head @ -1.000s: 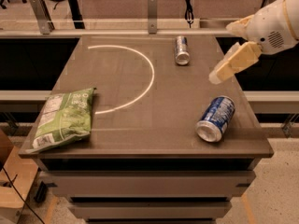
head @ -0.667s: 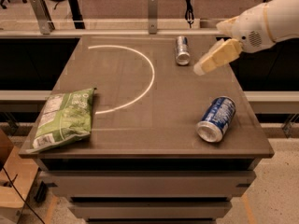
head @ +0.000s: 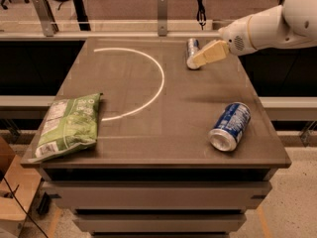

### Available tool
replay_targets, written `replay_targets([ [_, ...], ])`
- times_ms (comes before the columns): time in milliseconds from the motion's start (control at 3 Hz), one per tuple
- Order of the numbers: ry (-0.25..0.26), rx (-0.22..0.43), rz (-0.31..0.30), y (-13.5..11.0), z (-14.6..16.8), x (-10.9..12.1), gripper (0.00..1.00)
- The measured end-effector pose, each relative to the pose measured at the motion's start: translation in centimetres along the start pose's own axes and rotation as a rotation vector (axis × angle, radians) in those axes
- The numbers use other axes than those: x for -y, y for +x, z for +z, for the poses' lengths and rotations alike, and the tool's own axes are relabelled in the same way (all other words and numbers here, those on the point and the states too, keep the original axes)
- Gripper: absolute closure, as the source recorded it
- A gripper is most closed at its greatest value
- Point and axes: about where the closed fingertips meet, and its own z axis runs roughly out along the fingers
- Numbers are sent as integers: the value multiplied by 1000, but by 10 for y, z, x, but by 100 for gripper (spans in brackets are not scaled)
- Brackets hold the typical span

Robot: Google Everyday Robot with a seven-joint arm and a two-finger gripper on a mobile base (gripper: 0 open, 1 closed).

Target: Pick redbull can

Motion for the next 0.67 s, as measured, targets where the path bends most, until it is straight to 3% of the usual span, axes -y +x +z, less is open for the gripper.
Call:
replay_targets([
  [667, 48, -18, 151, 19, 79, 34, 0],
])
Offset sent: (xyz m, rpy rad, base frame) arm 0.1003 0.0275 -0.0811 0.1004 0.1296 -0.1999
